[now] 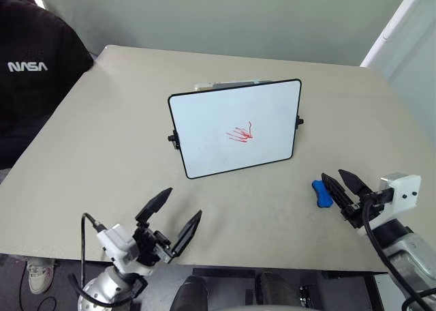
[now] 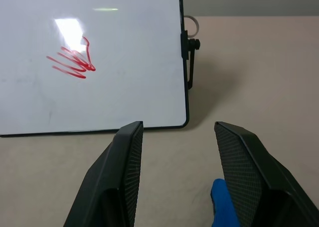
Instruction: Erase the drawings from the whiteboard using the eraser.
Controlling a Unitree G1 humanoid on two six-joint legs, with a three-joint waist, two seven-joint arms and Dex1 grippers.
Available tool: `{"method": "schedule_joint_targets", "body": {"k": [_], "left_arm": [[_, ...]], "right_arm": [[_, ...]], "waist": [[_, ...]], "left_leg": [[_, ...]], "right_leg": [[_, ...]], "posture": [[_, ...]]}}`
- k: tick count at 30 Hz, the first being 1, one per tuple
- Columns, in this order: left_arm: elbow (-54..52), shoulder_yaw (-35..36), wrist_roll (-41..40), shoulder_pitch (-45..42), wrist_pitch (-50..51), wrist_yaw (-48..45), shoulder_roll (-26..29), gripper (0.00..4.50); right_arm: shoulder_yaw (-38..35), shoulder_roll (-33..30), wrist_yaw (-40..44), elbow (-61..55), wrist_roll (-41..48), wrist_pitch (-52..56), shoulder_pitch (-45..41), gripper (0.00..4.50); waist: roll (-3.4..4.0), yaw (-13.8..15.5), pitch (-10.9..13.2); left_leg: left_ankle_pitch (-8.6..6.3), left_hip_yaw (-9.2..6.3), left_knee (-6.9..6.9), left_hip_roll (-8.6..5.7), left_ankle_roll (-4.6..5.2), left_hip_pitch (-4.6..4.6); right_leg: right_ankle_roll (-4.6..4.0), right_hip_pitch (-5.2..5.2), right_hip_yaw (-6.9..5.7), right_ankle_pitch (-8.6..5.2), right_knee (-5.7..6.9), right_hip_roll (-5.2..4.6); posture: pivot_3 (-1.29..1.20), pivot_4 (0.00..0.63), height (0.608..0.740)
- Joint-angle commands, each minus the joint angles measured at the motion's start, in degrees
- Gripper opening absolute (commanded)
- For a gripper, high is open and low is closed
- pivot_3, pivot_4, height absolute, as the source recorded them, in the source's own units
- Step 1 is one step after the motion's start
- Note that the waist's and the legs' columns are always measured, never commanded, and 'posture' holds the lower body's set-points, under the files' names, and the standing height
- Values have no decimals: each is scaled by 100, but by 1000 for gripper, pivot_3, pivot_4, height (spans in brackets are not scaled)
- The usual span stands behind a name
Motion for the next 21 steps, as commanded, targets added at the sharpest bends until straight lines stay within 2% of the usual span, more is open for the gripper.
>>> {"method": "schedule_joint_targets", "body": {"k": [1,10,13,17,21], "left_arm": [[-161,0,-59,12,-69,-20,12,4500],[-71,87,-101,18,-80,-68,32,4500],[4,91,-56,-35,-75,-23,-5,4500],[117,222,-155,-125,-69,-65,35,4500],[129,221,-174,-143,-55,-75,39,4500]], "right_arm": [[-44,-92,-51,-263,130,36,-40,2407],[-204,-172,-268,-346,680,332,-75,2407],[-368,-211,-470,-254,1018,432,-179,3006],[-333,-424,-582,-111,1007,657,-245,4380],[-293,-751,-1009,212,1198,1397,-477,4448]], "waist": [[0,0,0],[0,0,0],[0,1,0],[-1,2,-1],[-2,2,-1]], "left_leg": [[0,0,0,0,0,0],[-1,3,1,0,-1,0],[-1,5,1,1,-1,-1],[0,5,1,0,-1,-1],[-1,9,3,2,-1,-1]], "right_leg": [[0,0,0,0,0,0],[4,0,0,-3,0,0],[4,0,3,-3,0,0],[4,0,3,-3,1,0],[4,0,5,-2,1,0]], "posture": [[0,150,740],[0,150,740],[0,150,740],[0,150,740],[0,150,740]]}}
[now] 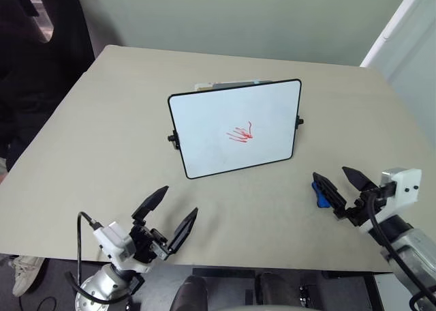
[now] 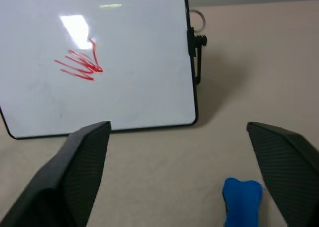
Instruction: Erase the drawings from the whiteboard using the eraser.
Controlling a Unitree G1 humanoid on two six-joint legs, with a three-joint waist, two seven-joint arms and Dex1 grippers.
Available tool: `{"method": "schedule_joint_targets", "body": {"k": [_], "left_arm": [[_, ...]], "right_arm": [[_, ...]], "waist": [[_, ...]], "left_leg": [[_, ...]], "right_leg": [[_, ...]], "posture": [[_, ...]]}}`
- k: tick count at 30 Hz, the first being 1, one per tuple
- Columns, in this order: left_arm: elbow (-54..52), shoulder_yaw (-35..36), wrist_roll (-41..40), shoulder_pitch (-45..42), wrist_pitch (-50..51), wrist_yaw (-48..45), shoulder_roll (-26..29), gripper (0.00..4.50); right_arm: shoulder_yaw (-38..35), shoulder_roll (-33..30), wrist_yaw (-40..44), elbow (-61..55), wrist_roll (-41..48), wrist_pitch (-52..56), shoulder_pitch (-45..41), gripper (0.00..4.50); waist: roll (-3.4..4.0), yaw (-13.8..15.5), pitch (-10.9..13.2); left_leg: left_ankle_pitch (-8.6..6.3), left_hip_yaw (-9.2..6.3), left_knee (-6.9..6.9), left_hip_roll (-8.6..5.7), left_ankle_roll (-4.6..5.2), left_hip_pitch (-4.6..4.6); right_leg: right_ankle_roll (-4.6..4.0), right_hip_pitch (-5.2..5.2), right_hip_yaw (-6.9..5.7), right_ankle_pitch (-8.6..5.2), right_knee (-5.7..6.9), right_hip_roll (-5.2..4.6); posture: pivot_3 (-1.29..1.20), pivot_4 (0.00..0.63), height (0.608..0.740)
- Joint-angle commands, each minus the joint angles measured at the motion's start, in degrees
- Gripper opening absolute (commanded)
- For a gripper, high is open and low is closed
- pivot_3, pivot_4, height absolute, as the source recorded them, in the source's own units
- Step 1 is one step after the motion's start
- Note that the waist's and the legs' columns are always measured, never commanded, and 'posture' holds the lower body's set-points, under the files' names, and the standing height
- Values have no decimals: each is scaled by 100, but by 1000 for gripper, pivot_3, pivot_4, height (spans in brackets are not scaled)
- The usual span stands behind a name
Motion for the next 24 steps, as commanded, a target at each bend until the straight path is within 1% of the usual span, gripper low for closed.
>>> {"method": "schedule_joint_targets", "body": {"k": [1,4,7,10,14,17,24], "left_arm": [[-49,33,-55,5,-46,-38,8,4500],[-51,25,-68,-13,-36,-32,10,4500],[-75,13,-84,-1,-27,-35,10,4500],[-89,-1,-82,2,-24,-29,5,4500],[-114,-13,-74,23,-45,-36,-1,4500],[-154,-11,-68,47,-60,-27,-4,4500],[-217,22,-79,78,-72,-13,11,4500]], "right_arm": [[-78,-294,-485,237,343,705,-238,4448],[-161,-425,-803,504,782,1205,-532,4448],[91,-883,-982,763,831,2058,-765,4448],[204,-917,-869,893,768,2086,-959,4448],[327,-869,-848,1124,622,2158,-1205,4448],[417,-858,-792,1326,411,2119,-1327,4448],[492,-846,-594,1459,231,2236,-1232,4448]], "waist": [[-1,0,-1],[2,0,1],[3,1,1],[3,1,1],[6,1,2],[7,2,2],[7,6,2]], "left_leg": [[0,2,3,0,0,0],[0,2,6,0,0,-3],[0,6,9,0,-1,-5],[-1,8,11,1,-1,-12],[-1,7,19,2,-1,-31],[-3,8,27,3,0,-37],[-16,9,57,3,10,-47]], "right_leg": [[0,0,2,0,0,0],[3,0,2,1,1,0],[19,0,3,3,2,0],[27,-1,3,0,1,0],[73,-13,3,6,2,-1],[78,-13,2,9,2,0],[81,-11,2,11,2,0]], "posture": [[0,150,740],[0,150,740],[0,150,740],[0,150,740],[0,150,740],[0,150,740],[0,150,740]]}}
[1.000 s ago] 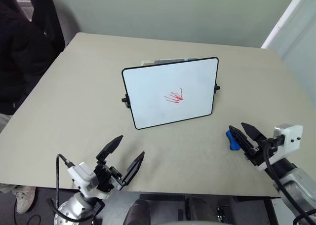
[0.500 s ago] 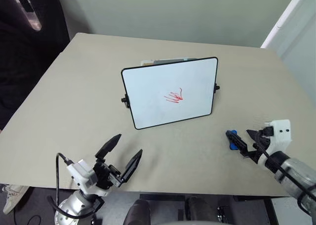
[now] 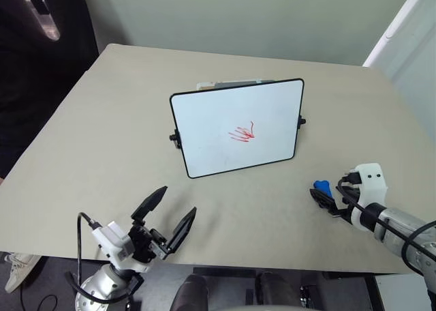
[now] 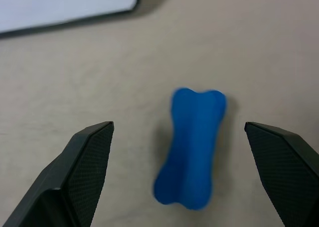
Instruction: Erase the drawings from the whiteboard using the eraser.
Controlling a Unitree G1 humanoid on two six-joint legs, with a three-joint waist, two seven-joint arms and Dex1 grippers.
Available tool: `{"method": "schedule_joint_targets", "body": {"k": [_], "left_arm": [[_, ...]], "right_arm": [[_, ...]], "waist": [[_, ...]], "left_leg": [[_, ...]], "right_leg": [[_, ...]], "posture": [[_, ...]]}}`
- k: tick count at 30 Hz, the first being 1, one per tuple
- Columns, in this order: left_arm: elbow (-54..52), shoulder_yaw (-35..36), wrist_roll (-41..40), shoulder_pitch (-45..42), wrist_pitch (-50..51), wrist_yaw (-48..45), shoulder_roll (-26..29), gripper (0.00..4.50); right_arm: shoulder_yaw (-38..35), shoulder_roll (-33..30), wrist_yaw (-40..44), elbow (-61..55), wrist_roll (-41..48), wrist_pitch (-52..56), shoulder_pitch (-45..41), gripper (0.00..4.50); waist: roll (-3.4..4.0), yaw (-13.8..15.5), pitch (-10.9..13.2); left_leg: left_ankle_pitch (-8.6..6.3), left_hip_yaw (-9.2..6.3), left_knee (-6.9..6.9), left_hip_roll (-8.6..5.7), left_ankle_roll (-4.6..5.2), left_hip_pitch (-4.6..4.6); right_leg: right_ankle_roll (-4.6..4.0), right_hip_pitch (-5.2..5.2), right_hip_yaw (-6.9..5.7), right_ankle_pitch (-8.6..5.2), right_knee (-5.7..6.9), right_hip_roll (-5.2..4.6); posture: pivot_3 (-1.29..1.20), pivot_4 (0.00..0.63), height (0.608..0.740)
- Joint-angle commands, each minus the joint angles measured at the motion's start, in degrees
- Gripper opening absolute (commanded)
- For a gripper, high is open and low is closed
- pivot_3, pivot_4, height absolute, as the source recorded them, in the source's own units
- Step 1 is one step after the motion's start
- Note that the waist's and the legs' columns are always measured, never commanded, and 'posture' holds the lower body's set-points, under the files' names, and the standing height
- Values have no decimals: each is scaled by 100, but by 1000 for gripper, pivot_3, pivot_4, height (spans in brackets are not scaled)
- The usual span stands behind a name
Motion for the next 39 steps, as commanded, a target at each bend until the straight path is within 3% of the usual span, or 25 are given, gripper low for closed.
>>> {"method": "schedule_joint_targets", "body": {"k": [1,12,18,25,31,39], "left_arm": [[-248,37,-20,46,-90,-8,10,4500],[-285,23,3,64,-117,-29,25,4500],[-270,48,-18,78,-108,-34,32,4500],[-233,81,-59,80,-103,-55,44,4500],[-236,59,-47,95,-116,-66,39,4500],[-251,38,-37,150,-129,-79,25,4500]], "right_arm": [[-9,6,108,-111,-99,48,73,4448],[81,102,258,-234,-382,38,212,4448],[111,121,339,-311,-479,105,252,2608],[191,182,368,-366,-554,207,278,2608],[174,259,394,-413,-615,232,323,840],[83,286,408,-475,-604,294,381,840]], "waist": [[0,0,0],[0,-1,0],[1,-1,1],[1,-1,0],[0,-2,0],[0,-2,0]], "left_leg": [[0,0,0,0,0,0],[-2,6,2,0,3,1],[-3,7,2,0,4,1],[-3,7,2,0,4,1],[-3,8,2,0,4,1],[-3,8,2,0,4,2]], "right_leg": [[0,0,0,0,0,0],[2,0,0,1,1,0],[2,0,0,1,1,0],[2,0,1,1,1,0],[2,0,0,1,1,0],[2,0,1,1,1,0]], "posture": [[0,150,740],[0,150,740],[0,150,740],[0,150,740],[0,150,740],[0,150,740]]}}
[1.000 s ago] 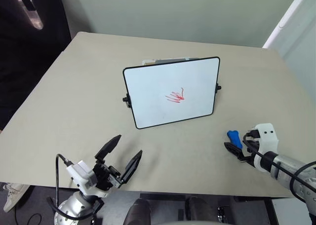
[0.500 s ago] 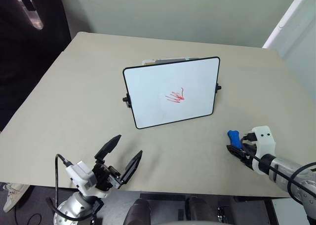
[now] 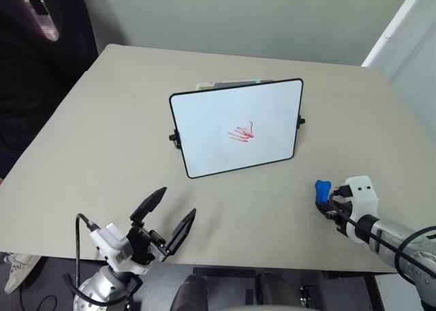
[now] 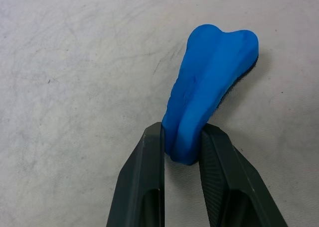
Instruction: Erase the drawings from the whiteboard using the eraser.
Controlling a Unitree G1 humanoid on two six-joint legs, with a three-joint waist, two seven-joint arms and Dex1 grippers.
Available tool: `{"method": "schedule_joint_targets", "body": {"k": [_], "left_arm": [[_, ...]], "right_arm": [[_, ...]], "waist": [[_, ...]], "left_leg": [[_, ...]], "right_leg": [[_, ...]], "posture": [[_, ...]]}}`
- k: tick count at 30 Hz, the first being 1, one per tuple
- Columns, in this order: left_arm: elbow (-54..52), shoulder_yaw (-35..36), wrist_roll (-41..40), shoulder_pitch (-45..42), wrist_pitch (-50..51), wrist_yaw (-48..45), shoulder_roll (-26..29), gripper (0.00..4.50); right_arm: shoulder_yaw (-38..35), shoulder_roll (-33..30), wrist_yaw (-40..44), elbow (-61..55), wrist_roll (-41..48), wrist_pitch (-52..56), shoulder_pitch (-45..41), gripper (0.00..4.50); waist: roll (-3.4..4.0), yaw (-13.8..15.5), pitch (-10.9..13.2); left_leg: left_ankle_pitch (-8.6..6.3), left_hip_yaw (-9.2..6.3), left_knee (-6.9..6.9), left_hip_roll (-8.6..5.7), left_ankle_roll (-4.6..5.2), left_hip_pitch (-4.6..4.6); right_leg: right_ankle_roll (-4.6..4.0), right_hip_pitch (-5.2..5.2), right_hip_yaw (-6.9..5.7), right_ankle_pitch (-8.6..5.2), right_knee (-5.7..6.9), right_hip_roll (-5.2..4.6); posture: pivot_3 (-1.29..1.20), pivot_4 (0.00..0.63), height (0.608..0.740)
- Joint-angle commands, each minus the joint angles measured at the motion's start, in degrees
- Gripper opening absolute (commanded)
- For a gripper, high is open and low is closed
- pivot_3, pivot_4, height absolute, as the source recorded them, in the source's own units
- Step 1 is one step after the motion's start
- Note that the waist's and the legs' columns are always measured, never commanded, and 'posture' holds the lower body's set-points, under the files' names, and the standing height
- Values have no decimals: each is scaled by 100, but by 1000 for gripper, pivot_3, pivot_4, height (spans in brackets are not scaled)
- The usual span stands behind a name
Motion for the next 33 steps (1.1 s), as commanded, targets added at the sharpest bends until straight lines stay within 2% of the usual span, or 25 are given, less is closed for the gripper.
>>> {"method": "schedule_joint_targets", "body": {"k": [1,9,10,13,16,20,26,28,33], "left_arm": [[-163,20,10,59,-120,-43,1,4500],[-168,-25,74,49,-124,-46,-19,4500],[-168,-26,78,49,-123,-44,-21,4500],[-173,-30,88,52,-119,-35,-29,4500],[-160,-28,83,25,-102,-28,-28,4500],[-157,-48,86,-2,-90,-23,-32,4500],[-172,-83,93,-13,-93,-35,-33,4500],[-183,-99,111,-14,-98,-25,-40,4500],[-205,-76,121,-17,-102,1,-36,4500]], "right_arm": [[-84,25,97,-172,-1,65,70,840],[-167,35,117,-263,20,66,35,840],[-205,19,133,-315,51,74,32,722],[-377,-37,156,-592,266,72,-206,609],[-314,-73,173,-803,620,82,-878,609],[262,-27,257,-627,575,70,-1864,609],[1680,210,829,-118,-197,-526,-3164,609],[1955,313,1004,16,-324,-634,-3400,609],[2366,525,1340,524,-709,-894,-3770,609]], "waist": [[0,0,0],[0,0,0],[0,0,0],[5,0,3],[8,-33,5],[8,-40,3],[10,-29,2],[10,-20,2],[10,-5,2]], "left_leg": [[0,0,0,0,0,0],[-1,0,0,0,1,0],[-1,0,0,0,1,0],[-1,2,0,0,0,0],[-1,7,1,0,1,1],[1,11,4,1,2,4],[1,10,3,18,2,6],[2,10,6,26,-1,5],[0,10,6,36,-5,-1]], "right_leg": [[0,0,0,0,0,0],[0,0,0,0,0,0],[0,0,0,0,0,0],[0,-1,0,0,0,0],[0,-1,1,0,0,0],[3,-2,2,2,5,3],[21,-9,-2,12,3,8],[68,-28,-5,39,-4,7],[77,-33,-15,44,-4,8]], "posture": [[0,150,740],[0,150,740],[0,150,740],[0,150,740],[0,150,740],[0,150,740],[0,150,740],[0,150,740],[0,150,740]]}}
